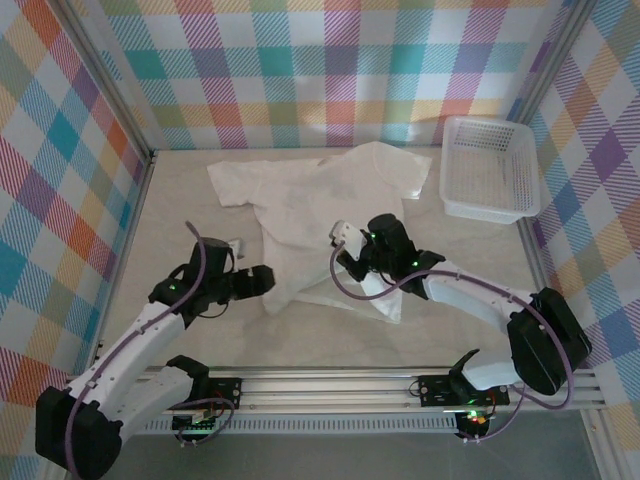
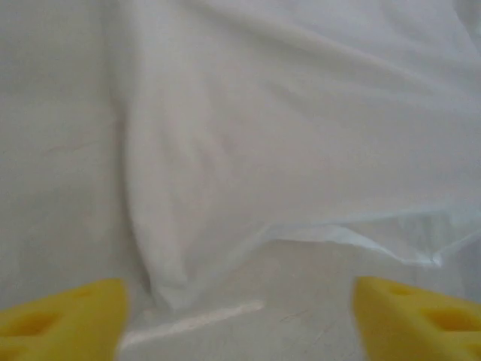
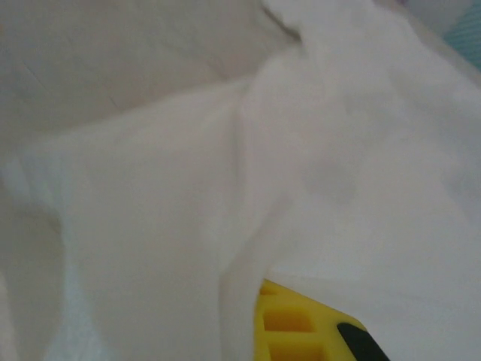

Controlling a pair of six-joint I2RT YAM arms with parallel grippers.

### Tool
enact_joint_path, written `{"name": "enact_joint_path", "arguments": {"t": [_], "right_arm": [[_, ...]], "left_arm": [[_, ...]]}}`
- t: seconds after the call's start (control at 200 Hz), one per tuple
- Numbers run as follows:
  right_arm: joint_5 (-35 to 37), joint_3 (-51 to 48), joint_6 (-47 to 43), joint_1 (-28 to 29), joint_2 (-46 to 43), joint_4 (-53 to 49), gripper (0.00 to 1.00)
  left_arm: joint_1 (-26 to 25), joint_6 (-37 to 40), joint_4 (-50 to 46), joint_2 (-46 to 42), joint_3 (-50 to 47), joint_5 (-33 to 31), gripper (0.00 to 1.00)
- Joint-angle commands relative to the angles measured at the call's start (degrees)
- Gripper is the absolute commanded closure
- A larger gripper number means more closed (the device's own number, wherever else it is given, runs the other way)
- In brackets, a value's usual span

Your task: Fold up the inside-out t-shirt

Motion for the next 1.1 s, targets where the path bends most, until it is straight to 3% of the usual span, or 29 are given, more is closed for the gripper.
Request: {"name": "enact_joint_path", "arguments": {"t": [0.0,0.075,0.13,0.27,0.325,0.44,0.485,0.54,0.61,0.635,0.66,0.745,0.795,0.86,0.975,1.04,1.095], "right_arm": [[-7.23,1.49,2.38,0.05,2.21,-1.75,1.00],[-8.02,1.79,3.65,0.05,2.28,-0.40,1.00],[-8.37,1.84,4.88,0.04,1.93,0.70,1.00],[-8.12,2.24,6.76,0.06,0.84,0.55,1.00],[-8.57,2.24,7.11,-0.05,0.46,0.08,1.00],[-10.23,3.01,6.81,-0.04,0.08,-2.61,1.00],[-8.58,3.24,6.11,-0.13,0.23,-4.35,1.00],[-2.20,2.98,5.99,-0.60,0.80,-6.05,0.96],[9.72,1.34,2.98,-1.44,3.08,-5.82,0.75],[13.88,1.03,0.94,-1.83,4.53,-5.78,0.73],[17.36,1.36,-2.57,-2.32,6.12,-6.69,0.72],[28.21,3.49,-9.97,-5.21,11.79,-7.29,0.73],[30.24,3.99,-10.80,-8.33,13.22,-5.07,0.74],[28.83,4.04,-8.26,-13.02,12.48,-2.17,0.75],[22.70,5.57,-4.13,-16.39,7.90,-3.16,0.70],[12.34,6.39,0.74,-16.30,3.44,-7.23,0.54],[-1.10,5.64,7.06,-16.31,-0.71,-7.95,0.42]], "left_arm": [[-7.67,9.27,18.42,-0.21,-0.41,-0.27,0.03],[-15.02,17.90,21.28,4.04,0.17,-6.81,0.00],[-17.73,21.84,23.87,8.39,0.74,-11.59,0.00],[-18.42,23.89,36.77,19.34,0.07,-22.52,0.00],[-18.44,25.93,41.64,23.77,0.70,-23.76,0.00],[-18.45,26.75,41.34,31.00,6.43,-27.33,0.01],[-18.10,24.41,41.97,30.05,6.83,-29.61,0.13],[-16.66,19.81,42.61,26.73,6.55,-28.34,0.43],[-13.54,10.87,36.89,22.56,8.80,-23.50,0.82],[-12.60,8.10,32.97,21.73,10.56,-21.53,0.93],[-11.62,6.27,28.95,21.33,12.68,-19.46,1.00],[-10.91,4.31,16.68,21.32,19.71,-11.35,1.00],[-11.13,3.84,13.07,21.28,21.87,-6.09,1.00],[-11.25,2.55,10.45,21.56,23.69,-0.35,1.00],[-12.00,-0.21,2.95,23.79,27.56,-0.91,1.00],[-12.45,-1.88,3.19,24.46,28.73,-1.60,1.00],[-12.64,-2.99,4.76,24.87,29.65,-1.32,1.00]]}}
